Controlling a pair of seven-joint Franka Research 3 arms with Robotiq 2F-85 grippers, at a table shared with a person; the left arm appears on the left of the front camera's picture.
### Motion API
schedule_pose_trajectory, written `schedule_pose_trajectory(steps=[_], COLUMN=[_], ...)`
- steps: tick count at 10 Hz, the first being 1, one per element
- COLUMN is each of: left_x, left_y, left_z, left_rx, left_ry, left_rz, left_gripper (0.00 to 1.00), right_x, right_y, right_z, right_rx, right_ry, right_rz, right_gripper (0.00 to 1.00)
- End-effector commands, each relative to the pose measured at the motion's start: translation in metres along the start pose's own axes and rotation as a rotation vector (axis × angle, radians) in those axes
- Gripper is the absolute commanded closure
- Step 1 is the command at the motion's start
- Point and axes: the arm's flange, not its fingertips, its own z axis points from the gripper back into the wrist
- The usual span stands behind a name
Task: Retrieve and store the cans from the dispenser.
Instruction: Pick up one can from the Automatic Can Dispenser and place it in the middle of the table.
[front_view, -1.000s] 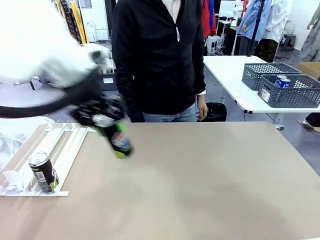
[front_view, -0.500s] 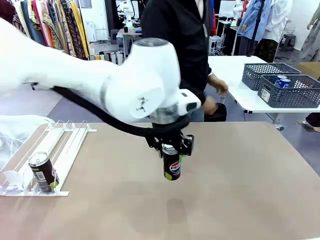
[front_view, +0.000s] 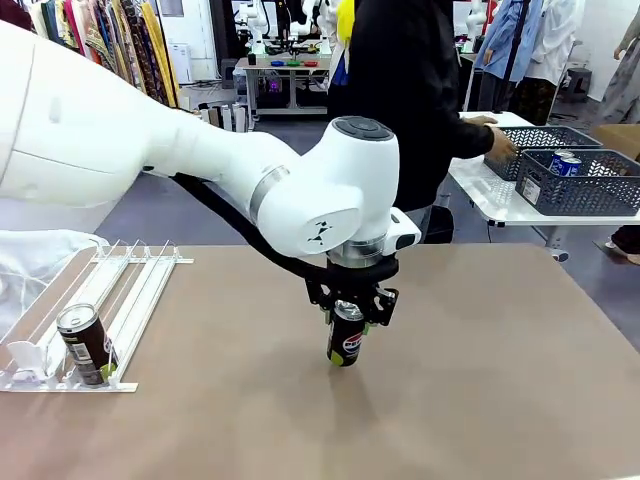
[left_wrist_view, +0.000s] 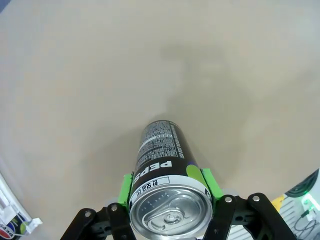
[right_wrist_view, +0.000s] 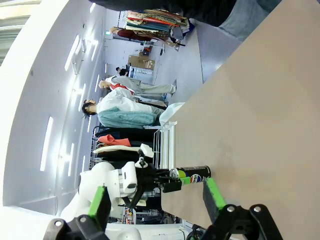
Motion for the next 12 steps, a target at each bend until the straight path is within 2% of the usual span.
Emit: schedule_pose_trajectory(steps=[1, 4, 6, 12], left_x=[0.007, 0.007, 0.008, 0.009], left_y=[0.000, -0.001, 0.002, 0.013], left_z=[0.011, 0.008, 0.009, 0.020], left_rx=[-0.008, 0.010, -0.001, -0.029], left_ry=[0.020, 0.039, 0.047, 0.030], left_rz=[0.023, 0.013, 0.020, 0.052], left_gripper=[1.00, 0.97, 0.00, 0.00], right_x=[0.000, 0.000, 0.000, 0.000], right_y=[0.003, 0.003, 0.003, 0.003], right_z=[0.001, 0.001, 0.001, 0.001], right_rx=[0.011, 0.011, 0.011, 0.011], right_ry=[-0.003, -0.003, -0.003, -0.003], right_rz=[-0.001, -0.001, -0.001, -0.001], right_gripper=[0.00, 0.00, 0.00, 0.00])
